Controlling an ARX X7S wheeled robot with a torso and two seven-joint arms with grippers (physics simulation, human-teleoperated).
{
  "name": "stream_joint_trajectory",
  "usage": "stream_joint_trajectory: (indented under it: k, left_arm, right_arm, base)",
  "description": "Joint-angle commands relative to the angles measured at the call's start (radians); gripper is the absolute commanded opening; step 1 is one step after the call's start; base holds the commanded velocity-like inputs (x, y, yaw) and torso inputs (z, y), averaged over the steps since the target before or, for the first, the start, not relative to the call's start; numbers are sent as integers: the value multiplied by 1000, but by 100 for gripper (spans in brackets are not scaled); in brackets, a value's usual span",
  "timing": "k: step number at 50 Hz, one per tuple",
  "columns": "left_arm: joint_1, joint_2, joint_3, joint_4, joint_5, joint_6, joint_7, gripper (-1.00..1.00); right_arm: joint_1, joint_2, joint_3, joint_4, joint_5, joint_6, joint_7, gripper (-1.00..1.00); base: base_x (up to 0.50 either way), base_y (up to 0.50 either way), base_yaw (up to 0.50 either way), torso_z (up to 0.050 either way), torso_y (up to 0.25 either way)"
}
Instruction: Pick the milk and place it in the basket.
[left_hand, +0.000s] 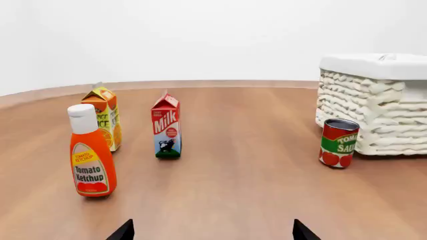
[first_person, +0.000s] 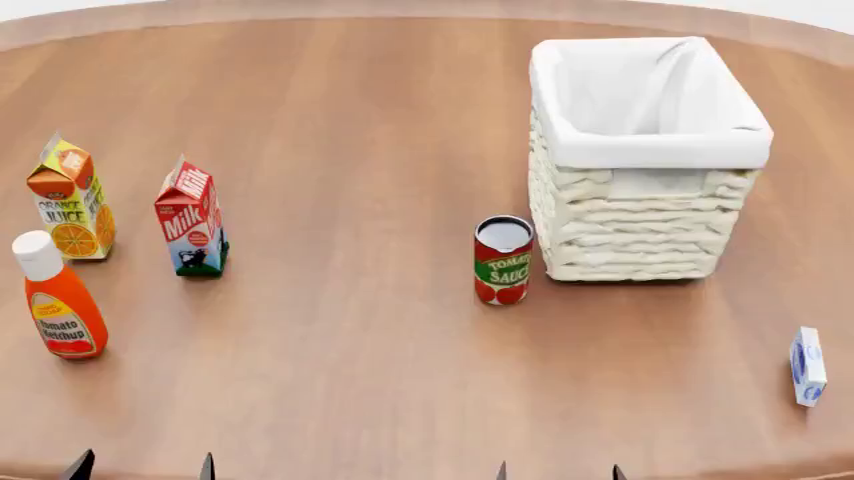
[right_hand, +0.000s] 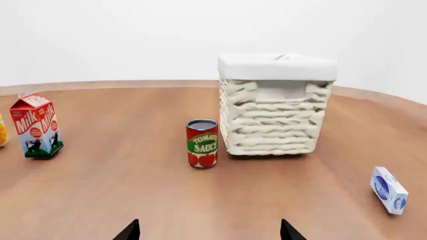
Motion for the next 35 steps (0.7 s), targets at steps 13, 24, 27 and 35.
stream_joint_trajectory:
  k: [13,24,27,35]
  left_arm:
    - [-9,-52,50,-18,-40,8,-56,100]
    - [-15,-71,69,-45,-42,30,-80,100]
    - [-16,-75,74,-48,-44,34,-86,100]
    - [-17,-82,88,-58,-44,45,-101,100]
  right_arm:
    - [1,45,-74,-17,15,16,71,100]
    - [8,65,-105,-27,13,37,100,100]
    - [14,69,-114,-22,11,47,105,100]
    - [21,76,-125,-6,18,52,116,100]
  base:
    - [0,158,0,0,0]
    - [0,500,0,0,0]
    - [0,500,0,0,0]
    - [0,500,0,0,0]
